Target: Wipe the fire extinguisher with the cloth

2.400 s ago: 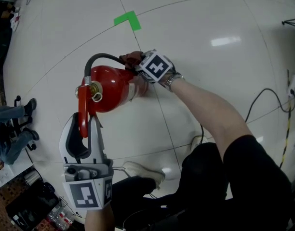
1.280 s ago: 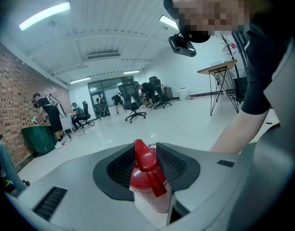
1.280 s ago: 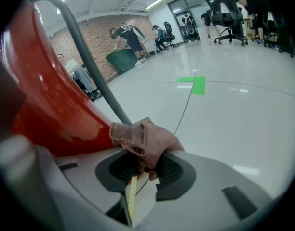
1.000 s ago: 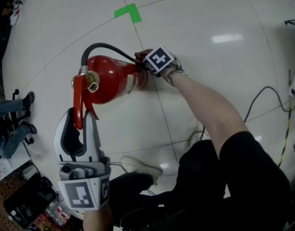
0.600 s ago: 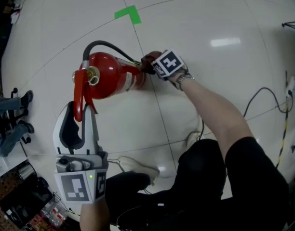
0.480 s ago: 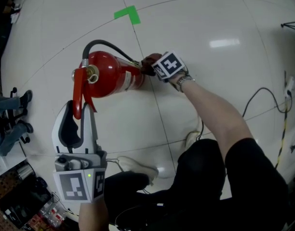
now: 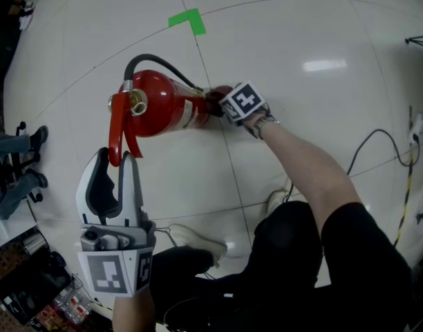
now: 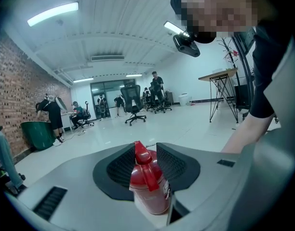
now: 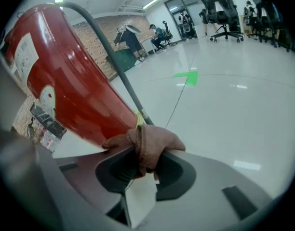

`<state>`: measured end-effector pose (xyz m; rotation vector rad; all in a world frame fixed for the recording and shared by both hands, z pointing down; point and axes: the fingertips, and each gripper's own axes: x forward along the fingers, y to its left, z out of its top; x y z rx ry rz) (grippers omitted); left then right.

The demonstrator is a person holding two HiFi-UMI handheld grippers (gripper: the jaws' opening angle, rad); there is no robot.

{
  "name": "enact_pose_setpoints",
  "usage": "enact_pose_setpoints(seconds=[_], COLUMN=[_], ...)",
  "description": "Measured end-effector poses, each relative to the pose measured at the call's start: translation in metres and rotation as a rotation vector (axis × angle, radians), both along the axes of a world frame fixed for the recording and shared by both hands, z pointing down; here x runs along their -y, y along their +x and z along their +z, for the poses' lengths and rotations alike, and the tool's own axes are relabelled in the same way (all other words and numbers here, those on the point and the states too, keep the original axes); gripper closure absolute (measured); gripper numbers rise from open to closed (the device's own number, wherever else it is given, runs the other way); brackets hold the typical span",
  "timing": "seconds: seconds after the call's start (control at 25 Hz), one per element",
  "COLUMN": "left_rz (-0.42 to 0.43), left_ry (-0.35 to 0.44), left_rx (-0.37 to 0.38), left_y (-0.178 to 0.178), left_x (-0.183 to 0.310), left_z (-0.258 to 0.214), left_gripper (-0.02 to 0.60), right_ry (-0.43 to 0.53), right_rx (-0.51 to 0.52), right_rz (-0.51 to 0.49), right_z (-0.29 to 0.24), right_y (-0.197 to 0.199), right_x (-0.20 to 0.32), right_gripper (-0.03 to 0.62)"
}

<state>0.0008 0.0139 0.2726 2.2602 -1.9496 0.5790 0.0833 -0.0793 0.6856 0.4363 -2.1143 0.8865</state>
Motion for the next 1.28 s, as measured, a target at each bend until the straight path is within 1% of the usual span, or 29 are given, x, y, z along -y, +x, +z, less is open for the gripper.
enact_pose_setpoints(seconds=[0.16, 0.36, 0.48, 0.64, 0.92, 1.28], left_rz=[0.003, -0.003, -0.002, -0.003, 0.004, 0.000], left_ry=[0.014, 0.012, 0.015, 0.013, 0.011, 0.019], left_rx=[0.002, -0.006, -0.011, -0.021, -0.027, -0.018], left_y=[-0.002, -0.005, -0.005, -0.005, -0.003, -0.005], left_x=[-0.001, -0.002, -0.002, -0.002, -0.003, -0.006], left_z=[-0.002, 0.001, 0.000, 0.001, 0.003, -0.001], left_gripper=[0.445, 0.445, 0.445, 0.445, 0.445, 0.445], right_ry=[0.082, 0.177, 0.211, 0.250, 0.264, 0.160], right_rx=[0.076, 0.167, 0.200, 0.219, 0.224, 0.033], right_rz=[0.023, 0.033, 0.022, 0.012, 0.013, 0.041], right_z=[-0.038, -0.100, -0.129, -0.148, -0.157, -0.070], right_y=[-0.003, 0.001, 0.005, 0.010, 0.016, 0.031], right_x=[0.016, 0.027, 0.024, 0.023, 0.022, 0.015], right_gripper=[0.490, 0.490, 0.493, 0.497, 0.499, 0.500])
